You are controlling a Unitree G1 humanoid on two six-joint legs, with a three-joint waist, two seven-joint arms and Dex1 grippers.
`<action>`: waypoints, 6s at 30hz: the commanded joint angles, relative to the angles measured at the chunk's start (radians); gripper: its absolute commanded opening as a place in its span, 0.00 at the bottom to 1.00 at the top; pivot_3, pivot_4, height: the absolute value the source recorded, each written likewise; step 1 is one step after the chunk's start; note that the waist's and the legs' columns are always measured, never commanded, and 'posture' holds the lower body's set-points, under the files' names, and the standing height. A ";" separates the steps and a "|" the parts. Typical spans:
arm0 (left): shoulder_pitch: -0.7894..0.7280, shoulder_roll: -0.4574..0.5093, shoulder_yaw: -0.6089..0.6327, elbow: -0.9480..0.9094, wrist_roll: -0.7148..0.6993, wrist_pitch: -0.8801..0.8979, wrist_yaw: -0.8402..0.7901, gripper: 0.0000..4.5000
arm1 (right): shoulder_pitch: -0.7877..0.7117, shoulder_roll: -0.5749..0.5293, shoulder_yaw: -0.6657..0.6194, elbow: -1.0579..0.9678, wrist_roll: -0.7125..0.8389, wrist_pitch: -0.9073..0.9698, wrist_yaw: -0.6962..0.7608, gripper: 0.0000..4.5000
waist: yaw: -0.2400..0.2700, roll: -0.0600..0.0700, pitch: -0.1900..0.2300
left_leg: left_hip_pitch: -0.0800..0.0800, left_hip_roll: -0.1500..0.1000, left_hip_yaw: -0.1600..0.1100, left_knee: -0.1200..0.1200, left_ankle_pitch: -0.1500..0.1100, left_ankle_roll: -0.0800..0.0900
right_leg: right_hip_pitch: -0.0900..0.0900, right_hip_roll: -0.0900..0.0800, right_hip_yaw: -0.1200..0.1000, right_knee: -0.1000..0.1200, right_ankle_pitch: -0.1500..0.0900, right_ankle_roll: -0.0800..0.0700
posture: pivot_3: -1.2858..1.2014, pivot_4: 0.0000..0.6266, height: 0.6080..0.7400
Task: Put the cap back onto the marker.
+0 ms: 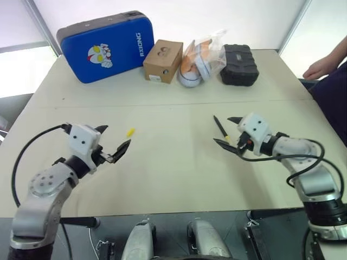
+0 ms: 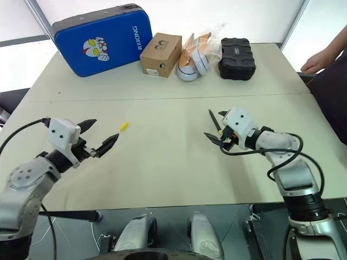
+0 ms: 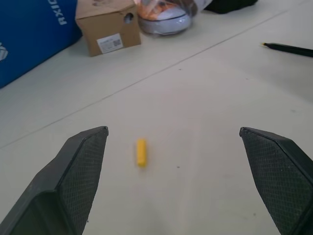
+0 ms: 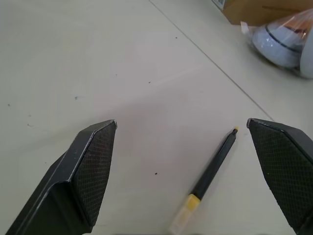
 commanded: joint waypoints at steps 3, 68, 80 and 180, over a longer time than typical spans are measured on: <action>-0.036 0.018 0.042 0.005 -0.033 0.005 -0.003 1.00 | -0.055 -0.019 -0.024 -0.049 0.042 0.029 0.026 0.98 | 0.001 0.000 0.000 | 0.000 0.000 0.000 0.000 0.000 0.000 | 0.000 0.000 0.000 0.000 0.000 0.000 | 0.52 0.24 1.00; -0.446 -0.176 -0.247 1.028 0.286 -0.523 -0.099 0.35 | -0.039 0.110 0.049 -0.153 0.006 0.051 -0.170 1.00 | 0.005 0.000 0.000 | -0.003 0.000 -0.001 0.001 0.000 0.000 | -0.002 0.000 -0.001 0.001 0.002 0.004 | 0.52 0.24 1.00; -0.367 -0.152 -0.234 0.867 0.260 -0.467 -0.121 0.01 | 0.008 0.127 0.033 -0.146 -0.001 0.103 -0.209 1.00 | 0.001 0.000 0.000 | -0.002 0.000 -0.001 0.000 0.000 0.000 | -0.002 0.000 -0.001 0.003 0.002 0.004 | 0.52 0.24 1.00; -0.305 0.007 -0.342 0.220 0.074 -0.282 -0.401 0.00 | -0.422 0.029 0.252 0.182 -0.021 -0.220 0.541 0.01 | 0.002 0.001 0.004 | 0.002 0.001 0.001 -0.003 0.000 0.000 | 0.002 -0.002 0.000 -0.003 0.000 0.000 | 0.52 0.24 1.00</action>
